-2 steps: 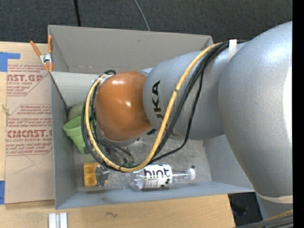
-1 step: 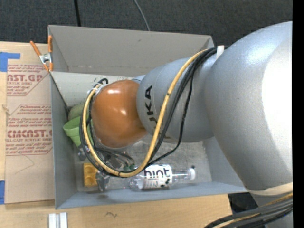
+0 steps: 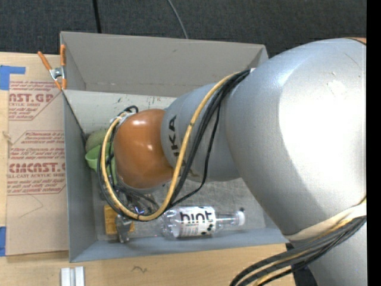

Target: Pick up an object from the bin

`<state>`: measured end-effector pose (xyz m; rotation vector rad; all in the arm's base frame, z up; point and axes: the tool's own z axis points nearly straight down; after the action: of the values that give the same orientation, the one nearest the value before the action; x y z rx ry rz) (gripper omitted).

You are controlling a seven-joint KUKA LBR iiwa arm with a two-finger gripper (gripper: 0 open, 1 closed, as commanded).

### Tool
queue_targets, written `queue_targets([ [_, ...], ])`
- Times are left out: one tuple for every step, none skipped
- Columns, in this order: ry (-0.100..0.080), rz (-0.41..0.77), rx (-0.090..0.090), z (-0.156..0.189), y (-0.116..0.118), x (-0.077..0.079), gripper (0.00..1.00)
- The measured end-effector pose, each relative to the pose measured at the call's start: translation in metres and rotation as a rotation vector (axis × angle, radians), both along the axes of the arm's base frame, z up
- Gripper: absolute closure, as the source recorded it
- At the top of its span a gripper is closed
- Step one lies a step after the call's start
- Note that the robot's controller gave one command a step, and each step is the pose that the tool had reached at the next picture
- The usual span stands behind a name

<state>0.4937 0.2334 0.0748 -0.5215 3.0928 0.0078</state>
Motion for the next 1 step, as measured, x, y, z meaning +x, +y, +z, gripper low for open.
queue_targets([
  [0.005,0.103,0.004,0.0010,-0.0016,-0.0040,1.00],
])
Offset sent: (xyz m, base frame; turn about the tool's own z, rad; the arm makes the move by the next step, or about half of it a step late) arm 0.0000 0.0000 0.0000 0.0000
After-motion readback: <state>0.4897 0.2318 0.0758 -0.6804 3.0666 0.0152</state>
